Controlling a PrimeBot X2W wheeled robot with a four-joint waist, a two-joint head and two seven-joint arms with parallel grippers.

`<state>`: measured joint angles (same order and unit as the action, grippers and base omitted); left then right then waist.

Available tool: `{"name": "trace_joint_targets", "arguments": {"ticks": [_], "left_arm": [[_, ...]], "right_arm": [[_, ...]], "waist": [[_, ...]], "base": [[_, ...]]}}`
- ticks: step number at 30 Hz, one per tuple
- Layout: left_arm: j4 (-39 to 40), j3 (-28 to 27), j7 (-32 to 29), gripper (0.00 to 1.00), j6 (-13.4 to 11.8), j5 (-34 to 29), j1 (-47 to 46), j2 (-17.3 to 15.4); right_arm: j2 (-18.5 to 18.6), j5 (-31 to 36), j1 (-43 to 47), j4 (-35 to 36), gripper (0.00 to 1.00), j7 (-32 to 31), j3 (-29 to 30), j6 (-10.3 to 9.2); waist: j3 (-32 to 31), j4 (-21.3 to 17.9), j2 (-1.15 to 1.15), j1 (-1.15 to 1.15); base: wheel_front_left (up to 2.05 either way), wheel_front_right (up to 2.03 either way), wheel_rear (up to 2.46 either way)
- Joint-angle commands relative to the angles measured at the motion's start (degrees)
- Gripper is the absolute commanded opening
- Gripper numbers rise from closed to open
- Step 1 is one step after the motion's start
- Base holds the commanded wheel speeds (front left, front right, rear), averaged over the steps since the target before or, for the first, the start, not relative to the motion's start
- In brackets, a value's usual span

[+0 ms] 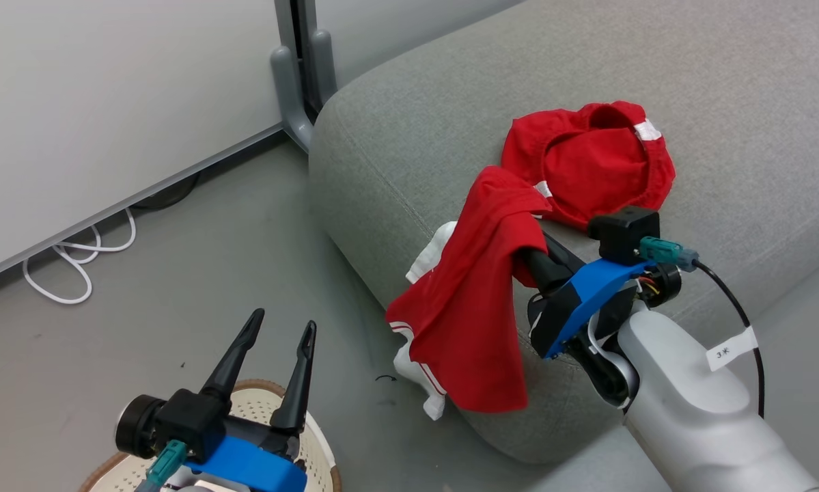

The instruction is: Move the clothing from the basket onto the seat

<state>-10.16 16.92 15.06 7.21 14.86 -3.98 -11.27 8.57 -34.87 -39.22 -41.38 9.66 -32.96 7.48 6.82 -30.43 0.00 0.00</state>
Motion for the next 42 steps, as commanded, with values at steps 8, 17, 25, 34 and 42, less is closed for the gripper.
{"name": "trace_joint_targets", "arguments": {"ticks": [8, 17, 25, 34, 42], "left_arm": [[-0.9, 2.2, 0.2, 1.00, 0.3, 0.7, -2.5, -1.0], [-0.3, 1.6, 0.2, 1.00, 0.3, 1.2, -1.9, -1.8], [1.9, 0.8, 0.2, 1.00, 0.3, -0.1, -2.7, -2.4], [4.8, 1.3, 0.2, 1.00, 0.3, -1.3, -6.9, -4.9], [7.5, 2.4, 0.0, 1.00, 0.3, -2.4, -10.6, -7.5]], "right_arm": [[0.6, 1.1, 2.2, 1.4, 0.00, 0.3, 2.6, 0.03], [-0.1, 1.2, 1.2, 2.3, 0.00, -0.7, 5.0, 0.03], [1.5, -1.5, -6.9, 3.3, 0.00, -1.5, 10.3, 0.03], [8.5, -5.5, -22.0, 4.1, 0.00, -3.9, 22.6, 0.03], [16.6, 0.6, -34.8, 4.5, 0.00, -4.0, 34.6, 0.03]], "waist": [[1.0, -1.1, 0.00, 0.00], [2.0, -1.1, 0.00, 0.00], [6.4, -0.3, 0.00, 0.00], [15.3, 2.8, 0.00, 0.00], [23.6, 5.0, 0.00, 0.00]], "base": [[0.00, 0.00, 0.00], [0.00, 0.00, 0.00], [0.00, 0.00, 0.00], [0.00, 0.00, 0.00], [0.00, 0.00, 0.00]]}}
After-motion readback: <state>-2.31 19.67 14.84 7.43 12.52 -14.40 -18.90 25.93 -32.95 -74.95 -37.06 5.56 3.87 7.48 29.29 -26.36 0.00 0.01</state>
